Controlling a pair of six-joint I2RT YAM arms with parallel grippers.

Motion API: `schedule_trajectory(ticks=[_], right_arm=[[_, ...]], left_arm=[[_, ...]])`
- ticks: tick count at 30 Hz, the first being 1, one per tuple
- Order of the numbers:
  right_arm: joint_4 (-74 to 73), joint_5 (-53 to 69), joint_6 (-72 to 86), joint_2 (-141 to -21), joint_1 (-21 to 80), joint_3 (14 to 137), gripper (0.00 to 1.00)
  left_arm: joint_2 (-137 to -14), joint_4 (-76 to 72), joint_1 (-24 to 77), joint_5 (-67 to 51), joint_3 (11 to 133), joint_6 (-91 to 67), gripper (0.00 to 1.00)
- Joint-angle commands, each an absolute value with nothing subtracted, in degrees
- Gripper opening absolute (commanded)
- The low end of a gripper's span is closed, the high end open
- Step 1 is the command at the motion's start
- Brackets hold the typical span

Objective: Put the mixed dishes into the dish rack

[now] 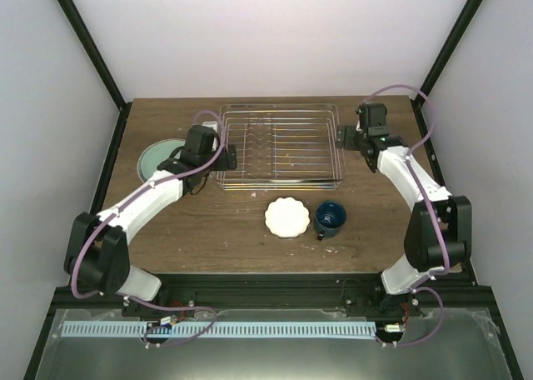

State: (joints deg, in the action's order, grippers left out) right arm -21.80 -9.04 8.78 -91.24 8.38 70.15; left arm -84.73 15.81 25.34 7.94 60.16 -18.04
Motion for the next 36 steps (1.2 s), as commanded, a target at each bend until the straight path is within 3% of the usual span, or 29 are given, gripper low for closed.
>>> schedule_trajectory(ticks=[1, 6, 14, 22, 29, 36], right_arm=[[-22.9, -7.2, 9.2, -86.2, 8.2, 70.2, 1.00], [-22.7, -1.5, 9.9, -79.5, 8.5, 64.6, 1.00], [-21.1, 0.1, 11.0, -71.2, 9.2, 56.6, 1.00], [-22.4, 0.4, 11.3, -67.7, 9.7, 54.2, 1.00], [-24.5, 0.4, 10.8, -64.5, 9.7, 54.0, 1.00], [-24.5, 0.2, 10.6, -63.8, 9.8, 53.8, 1.00]], left_arm=[[-79.7, 18.2, 25.8, 10.9, 60.6, -18.5, 1.00], [-71.3, 18.1, 31.1, 13.1, 56.3, -17.2, 1.00], [-66.6, 23.0, 49.3, 19.6, 50.5, -23.3, 1.00], [-78.3, 23.0, 60.7, 24.1, 49.1, -30.7, 1.00], [-91.3, 18.6, 62.3, 22.5, 50.7, -34.5, 1.00], [-96.6, 17.3, 62.7, 23.4, 52.3, -35.1, 1.00]])
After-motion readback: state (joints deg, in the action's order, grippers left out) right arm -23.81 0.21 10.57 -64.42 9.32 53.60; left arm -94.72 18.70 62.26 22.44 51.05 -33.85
